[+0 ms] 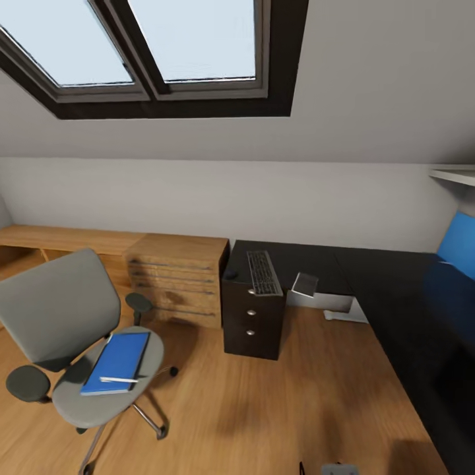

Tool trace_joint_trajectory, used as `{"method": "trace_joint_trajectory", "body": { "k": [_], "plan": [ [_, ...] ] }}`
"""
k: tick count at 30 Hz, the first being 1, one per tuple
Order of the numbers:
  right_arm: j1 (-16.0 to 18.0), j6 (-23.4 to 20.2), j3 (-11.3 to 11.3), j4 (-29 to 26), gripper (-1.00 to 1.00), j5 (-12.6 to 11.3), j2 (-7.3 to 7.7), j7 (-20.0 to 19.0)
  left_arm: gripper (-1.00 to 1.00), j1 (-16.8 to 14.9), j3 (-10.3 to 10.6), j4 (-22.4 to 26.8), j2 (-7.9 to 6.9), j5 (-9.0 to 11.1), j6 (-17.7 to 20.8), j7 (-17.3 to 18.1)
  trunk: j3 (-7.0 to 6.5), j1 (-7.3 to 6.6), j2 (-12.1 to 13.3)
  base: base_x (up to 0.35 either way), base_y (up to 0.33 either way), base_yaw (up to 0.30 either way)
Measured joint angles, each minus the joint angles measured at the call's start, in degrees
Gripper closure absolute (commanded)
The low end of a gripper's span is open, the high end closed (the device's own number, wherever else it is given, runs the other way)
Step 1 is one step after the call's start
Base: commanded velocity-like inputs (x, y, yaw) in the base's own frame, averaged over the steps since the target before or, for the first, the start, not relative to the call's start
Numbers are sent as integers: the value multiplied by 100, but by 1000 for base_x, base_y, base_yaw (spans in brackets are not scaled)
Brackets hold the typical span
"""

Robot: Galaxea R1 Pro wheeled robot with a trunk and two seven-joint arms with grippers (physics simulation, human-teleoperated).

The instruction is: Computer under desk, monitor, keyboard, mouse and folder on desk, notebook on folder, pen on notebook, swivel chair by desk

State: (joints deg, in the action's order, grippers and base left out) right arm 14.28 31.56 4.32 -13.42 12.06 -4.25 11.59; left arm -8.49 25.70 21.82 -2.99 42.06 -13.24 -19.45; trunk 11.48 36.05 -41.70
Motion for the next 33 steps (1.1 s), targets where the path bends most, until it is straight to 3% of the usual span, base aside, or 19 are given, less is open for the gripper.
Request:
{"method": "trace_joint_trajectory", "body": {
  "k": [11, 19, 33],
  "plan": [
    [0, 0, -1, -4, -100, -7, 5, 1, -100, 1, 0, 0, -1, 0, 5, 0, 0, 0, 0, 325, 166, 0],
    [-1, 9, -1, -8, -100, -9, 4, 2, -100, -3, -2, -2, -2, 5, 9, 2, -39, 0, 0, 307, 123, -146],
    [-1, 9, -1, -9, -100, -8, 2, 4, -100, -1, -6, -2, -2, 8, 10, 2, -132, 3, 1, 26, 4, -183]
  ]
}}
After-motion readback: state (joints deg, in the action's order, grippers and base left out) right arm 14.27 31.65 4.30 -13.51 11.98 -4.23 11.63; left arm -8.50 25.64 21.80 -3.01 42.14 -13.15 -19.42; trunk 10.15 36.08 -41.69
